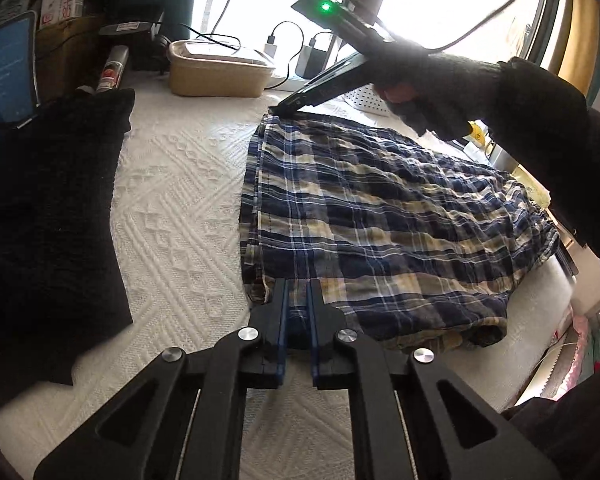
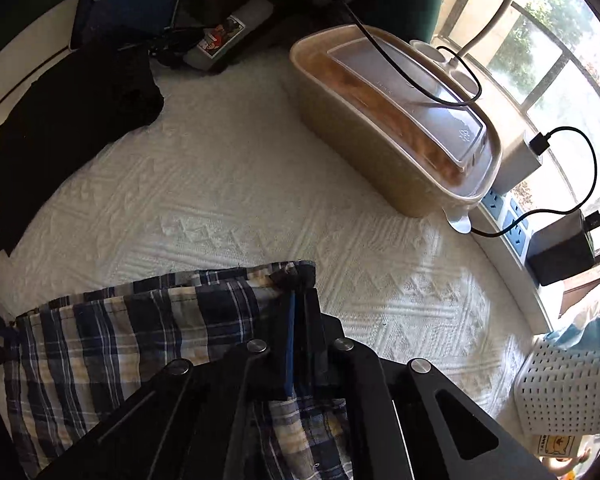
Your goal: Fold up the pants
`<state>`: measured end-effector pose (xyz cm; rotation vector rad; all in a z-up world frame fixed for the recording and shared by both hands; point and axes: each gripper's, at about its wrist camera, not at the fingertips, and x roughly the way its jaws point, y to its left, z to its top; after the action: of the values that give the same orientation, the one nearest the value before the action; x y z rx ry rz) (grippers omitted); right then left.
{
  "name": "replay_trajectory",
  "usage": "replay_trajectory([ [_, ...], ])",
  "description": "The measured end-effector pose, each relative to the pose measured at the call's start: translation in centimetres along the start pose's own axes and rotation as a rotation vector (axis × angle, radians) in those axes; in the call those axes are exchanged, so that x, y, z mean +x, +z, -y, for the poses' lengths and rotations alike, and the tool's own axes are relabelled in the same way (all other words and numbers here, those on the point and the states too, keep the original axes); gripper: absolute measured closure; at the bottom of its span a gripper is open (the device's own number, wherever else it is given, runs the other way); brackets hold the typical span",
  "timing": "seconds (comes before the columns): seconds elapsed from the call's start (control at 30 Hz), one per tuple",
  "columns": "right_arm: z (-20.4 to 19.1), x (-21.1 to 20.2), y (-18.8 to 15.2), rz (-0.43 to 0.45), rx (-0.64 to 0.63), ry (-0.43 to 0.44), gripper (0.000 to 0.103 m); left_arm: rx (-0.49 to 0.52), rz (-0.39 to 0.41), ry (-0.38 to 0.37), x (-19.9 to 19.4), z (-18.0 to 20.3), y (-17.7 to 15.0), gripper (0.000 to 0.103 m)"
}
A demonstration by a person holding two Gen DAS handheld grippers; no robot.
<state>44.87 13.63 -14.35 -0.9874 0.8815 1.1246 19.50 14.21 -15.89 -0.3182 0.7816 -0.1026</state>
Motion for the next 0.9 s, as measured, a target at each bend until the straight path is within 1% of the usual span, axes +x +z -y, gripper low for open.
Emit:
replay_trajectory([
  [0.07, 0.5, 0.4, 0.6, -0.002, 0.026, 0.004, 0.101, 0.001, 0.000, 0.002, -0.2, 0.1, -0.1, 0.096],
  [0.17, 1.2, 0.1, 1.0, 0.012, 0.052, 0.095, 0.101, -0.004, 0.003, -0.006, -0.6, 0.0, -0.3, 0.096],
  [0.27, 1.4, -0.8, 0.7, 0.012, 0.048, 0.148, 0.101, -0.009, 0.007, -0.015, -0.7, -0.3, -0.5, 0.096],
  [0.37, 3.0, -2.1, 0.1, 0.034, 0.105, 0.148, 0.101, -0.008, 0.009, -0.016, -0.8, -0.4, -0.6, 0.096],
  [0.43, 4.6, -2.6, -0.2, 0.051, 0.150, 0.107, 0.101, -0.003, 0.009, -0.013, -0.9, -0.3, -0.7, 0.096],
  [0.5, 5.8, -2.5, -0.6, 0.042, 0.171, 0.051, 0.101, 0.001, 0.008, -0.010, -1.0, -0.2, -0.8, 0.096],
  [0.53, 6.4, -2.1, -0.8, 0.029, 0.170, 0.042, 0.101, 0.003, 0.007, -0.010, -1.0, -0.2, -0.8, 0.096],
  [0.57, 6.1, -1.7, -1.7, 0.013, 0.163, 0.051, 0.101, 0.002, 0.006, -0.009, -1.1, -0.2, -0.9, 0.096],
  [0.67, 6.1, -0.5, -2.2, -0.030, 0.133, 0.094, 0.100, 0.005, 0.006, -0.008, -1.2, -0.2, -1.0, 0.096],
  [0.8, 5.4, -0.7, -2.9, 0.013, 0.045, 0.104, 0.100, 0.002, 0.007, -0.009, -1.1, -0.3, -1.1, 0.096],
  [0.83, 5.3, -0.7, -3.0, 0.007, 0.040, 0.118, 0.097, 0.003, 0.007, -0.010, -1.1, -0.3, -1.1, 0.096],
  [0.9, 4.8, -0.9, -3.3, 0.004, 0.041, 0.126, 0.070, 0.000, 0.006, -0.011, -1.1, -0.3, -1.1, 0.096],
])
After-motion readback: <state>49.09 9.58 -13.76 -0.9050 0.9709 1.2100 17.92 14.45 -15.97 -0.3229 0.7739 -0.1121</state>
